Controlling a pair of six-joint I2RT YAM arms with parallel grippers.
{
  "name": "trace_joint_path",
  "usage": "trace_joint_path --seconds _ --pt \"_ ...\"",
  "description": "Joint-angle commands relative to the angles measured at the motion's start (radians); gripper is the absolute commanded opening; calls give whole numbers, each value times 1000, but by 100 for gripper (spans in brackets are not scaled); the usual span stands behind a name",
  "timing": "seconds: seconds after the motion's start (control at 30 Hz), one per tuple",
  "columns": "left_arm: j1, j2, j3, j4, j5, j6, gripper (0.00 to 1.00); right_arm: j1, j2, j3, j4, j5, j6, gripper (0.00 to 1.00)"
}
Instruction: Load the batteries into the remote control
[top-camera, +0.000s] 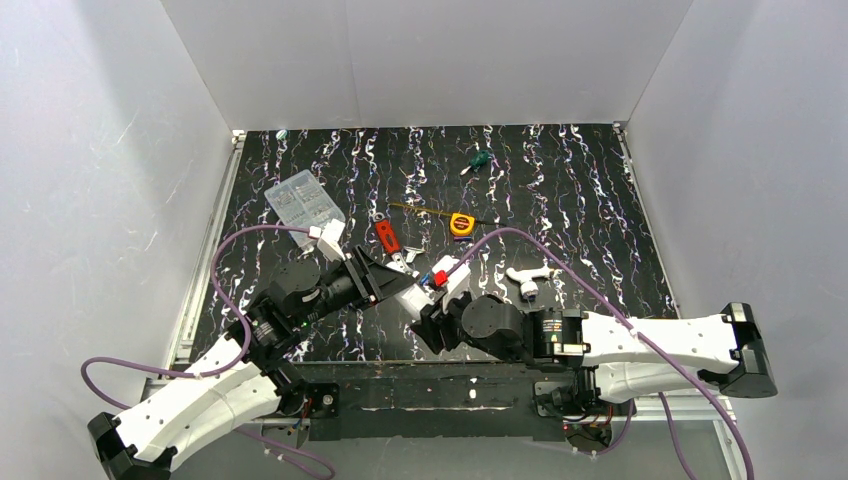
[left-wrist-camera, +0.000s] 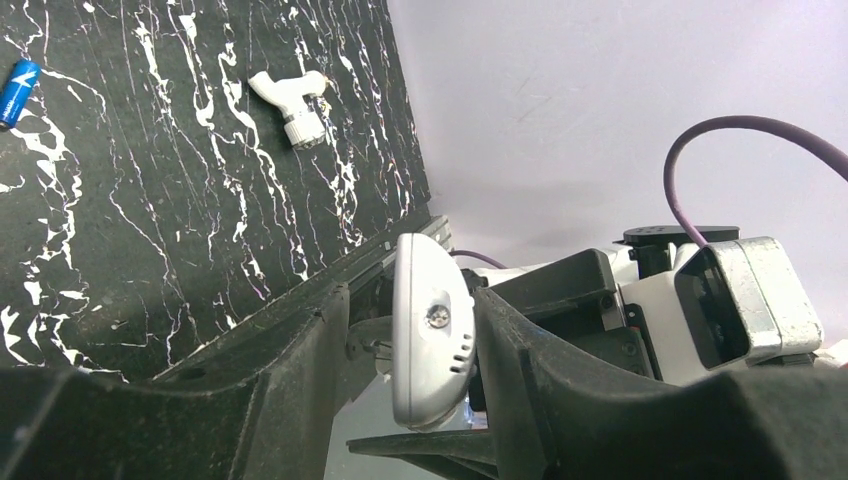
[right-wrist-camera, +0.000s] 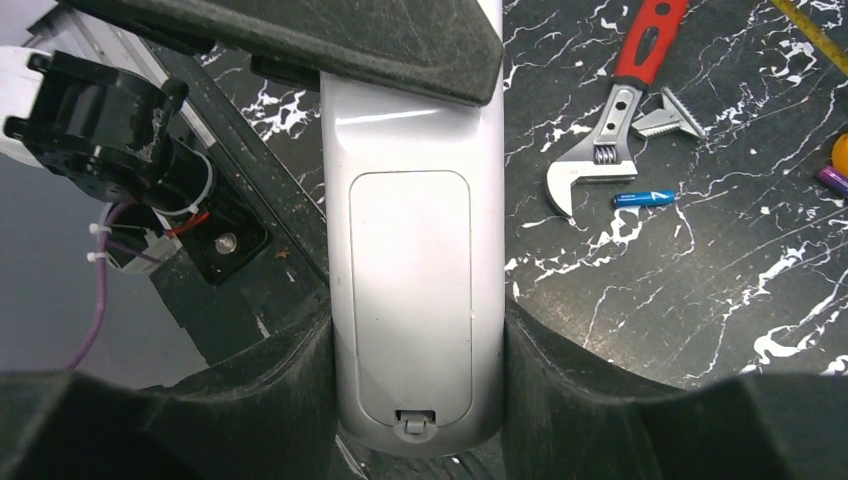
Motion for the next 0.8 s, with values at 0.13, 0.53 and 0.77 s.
trace_joint_path --seconds 0.13,0.53,0.77 --pt "-4 -9 -17 56 -12 8 44 4 14 51 131 13 36 1" --pt "-3 -23 -21 46 -28 8 46 4 31 56 139 4 45 1" --pt "-3 -39 -21 23 -45 12 45 4 36 52 140 -9 48 1"
